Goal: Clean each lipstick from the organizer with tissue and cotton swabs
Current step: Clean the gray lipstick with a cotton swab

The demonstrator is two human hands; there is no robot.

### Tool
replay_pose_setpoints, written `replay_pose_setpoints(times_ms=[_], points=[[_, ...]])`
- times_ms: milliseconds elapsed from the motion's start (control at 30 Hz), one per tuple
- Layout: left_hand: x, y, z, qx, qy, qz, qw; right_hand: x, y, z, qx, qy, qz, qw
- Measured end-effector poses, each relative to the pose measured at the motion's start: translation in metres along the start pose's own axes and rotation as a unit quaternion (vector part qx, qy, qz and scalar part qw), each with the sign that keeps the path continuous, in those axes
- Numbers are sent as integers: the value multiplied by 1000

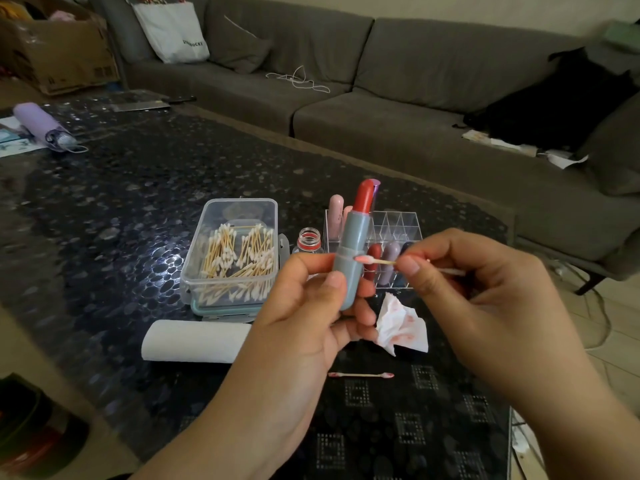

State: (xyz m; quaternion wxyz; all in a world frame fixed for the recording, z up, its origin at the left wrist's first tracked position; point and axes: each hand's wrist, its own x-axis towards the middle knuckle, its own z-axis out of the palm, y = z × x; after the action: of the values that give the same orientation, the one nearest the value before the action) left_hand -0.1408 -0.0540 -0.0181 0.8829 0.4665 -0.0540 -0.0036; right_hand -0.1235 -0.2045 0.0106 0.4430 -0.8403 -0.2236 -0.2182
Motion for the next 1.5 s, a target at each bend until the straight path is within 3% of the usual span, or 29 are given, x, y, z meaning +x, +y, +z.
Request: replay_pose_setpoints(times_ms=[600, 833, 1000, 1167, 1267, 1500], points=[[1, -1, 2, 93, 41, 14, 995, 0, -4, 4, -7, -2, -9, 1000], [14, -9, -13, 153, 44, -2, 987, 2, 4, -3, -32, -58, 117, 991], [27, -23, -23, 304, 45, 0, 952, 1, 27, -12, -76, -95, 241, 963], [43, -38, -24, 458, 40, 35, 887, -5, 43, -15, -91, -91, 317, 940], [50, -46, -23, 535, 50, 42, 842, -4, 48, -18, -84, -77, 340, 934], [60, -55, -21, 580, 44, 19, 813, -5, 52, -24, -74, -84, 334, 936]])
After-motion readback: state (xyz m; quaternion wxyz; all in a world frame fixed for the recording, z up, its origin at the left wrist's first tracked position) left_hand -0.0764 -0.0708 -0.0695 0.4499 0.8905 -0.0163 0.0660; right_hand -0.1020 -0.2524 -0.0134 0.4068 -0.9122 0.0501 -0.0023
